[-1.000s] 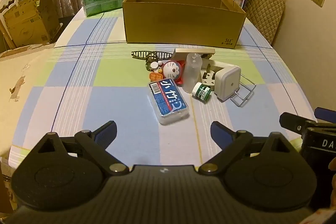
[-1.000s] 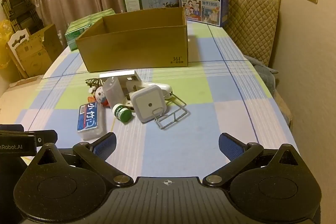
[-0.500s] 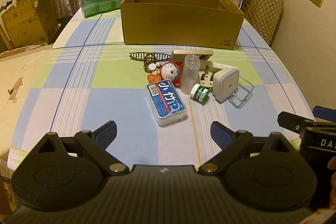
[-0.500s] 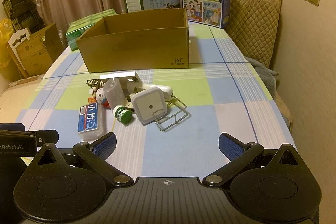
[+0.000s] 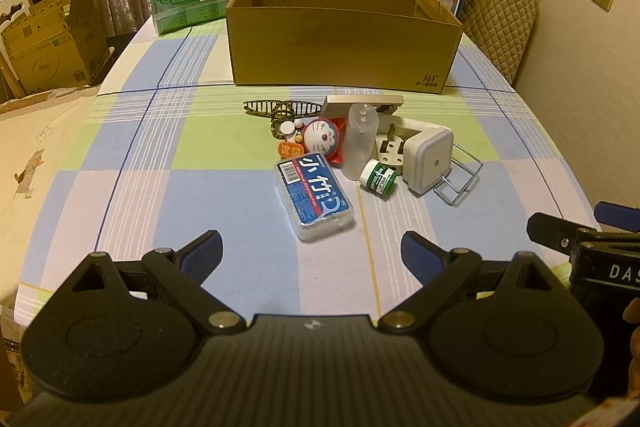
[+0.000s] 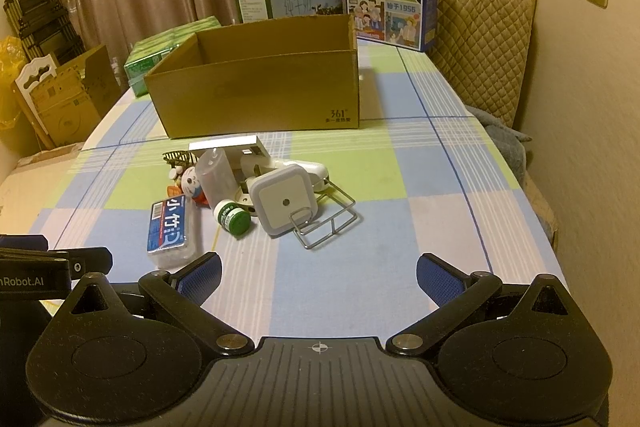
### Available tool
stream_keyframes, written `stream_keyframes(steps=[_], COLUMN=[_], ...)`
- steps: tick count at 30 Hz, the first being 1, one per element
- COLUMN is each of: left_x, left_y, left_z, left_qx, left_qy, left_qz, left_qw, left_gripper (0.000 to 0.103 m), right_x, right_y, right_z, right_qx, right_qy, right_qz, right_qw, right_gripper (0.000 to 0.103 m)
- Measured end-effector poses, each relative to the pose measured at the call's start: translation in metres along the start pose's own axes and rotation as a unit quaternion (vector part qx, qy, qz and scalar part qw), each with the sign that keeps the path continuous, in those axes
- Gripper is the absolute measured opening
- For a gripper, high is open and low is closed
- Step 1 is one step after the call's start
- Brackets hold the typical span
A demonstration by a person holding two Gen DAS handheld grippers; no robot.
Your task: Organize rigid objects
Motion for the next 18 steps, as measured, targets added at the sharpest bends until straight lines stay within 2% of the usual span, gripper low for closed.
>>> stream_keyframes(steps=[18], left_x=[-0.0021], left_y=[-0.0017], left_z=[-0.0004], left_qx=[-0.004], left_qy=[0.004], left_qz=[-0.003], left_qw=[1.0], left_gripper=[0.094], right_x=[-0.0055], right_y=[-0.0041], right_z=[-0.0003], right_qx=[0.003], right_qy=[-0.003], right_qz=[-0.006], right_qw=[1.0], right_gripper=[0.101])
Point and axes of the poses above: each gripper's, at about its wrist camera, not at the fingertips, and y roughly against the way its jaws point, z to its right, x to its top, the point moved 9 cm from there along -y, roughly the way its jaws point, and after that the axes turned 15 degrees about y, right-handed, at the moved point
